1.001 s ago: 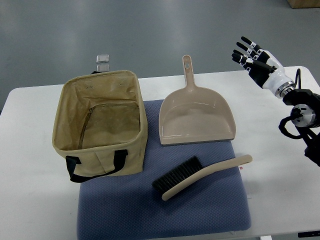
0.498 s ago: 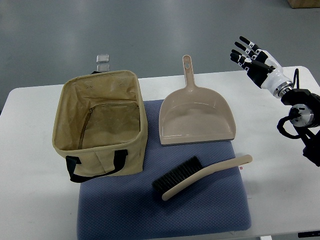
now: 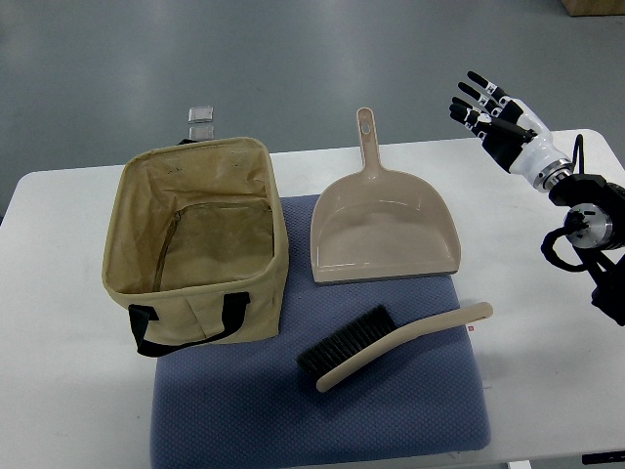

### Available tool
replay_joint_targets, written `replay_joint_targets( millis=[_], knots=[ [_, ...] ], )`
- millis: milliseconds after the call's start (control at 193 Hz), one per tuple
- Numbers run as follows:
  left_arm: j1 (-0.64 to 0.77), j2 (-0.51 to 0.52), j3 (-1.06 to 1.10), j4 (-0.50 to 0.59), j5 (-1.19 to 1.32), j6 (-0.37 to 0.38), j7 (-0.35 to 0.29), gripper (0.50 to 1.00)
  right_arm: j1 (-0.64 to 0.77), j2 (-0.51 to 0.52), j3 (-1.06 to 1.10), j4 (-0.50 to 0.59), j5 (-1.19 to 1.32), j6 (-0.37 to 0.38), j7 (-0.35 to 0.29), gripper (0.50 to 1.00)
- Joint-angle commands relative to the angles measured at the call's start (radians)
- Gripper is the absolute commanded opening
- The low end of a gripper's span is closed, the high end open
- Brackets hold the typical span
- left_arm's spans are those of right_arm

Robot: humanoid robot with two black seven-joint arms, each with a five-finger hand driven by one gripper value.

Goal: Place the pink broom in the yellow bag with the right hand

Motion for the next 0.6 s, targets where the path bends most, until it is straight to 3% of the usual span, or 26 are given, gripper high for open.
replay_joint_targets(
  millis=[0, 316, 508, 596],
  knots=[
    [0.001, 0.0, 0.0, 0.0, 0.0, 0.0, 0.0, 1.0, -0.001, -0.002, 0.0, 0.0, 0.0, 0.008, 0.002, 0.93],
    [-0.001, 0.0, 0.0, 0.0, 0.0, 0.0, 0.0, 1.0, 0.001, -0.016, -0.003, 0.0, -0.001, 0.025, 0.0, 0.93],
    [-0.001, 0.0, 0.0, 0.0, 0.0, 0.0, 0.0, 1.0, 0.001, -0.052, -0.02, 0.0, -0.004, 0.14, -0.002, 0.93],
    [0.001, 0.0, 0.0, 0.0, 0.0, 0.0, 0.0, 1.0, 0.002, -0.055, -0.023, 0.0, -0.004, 0.158, 0.002, 0.93]
  ],
)
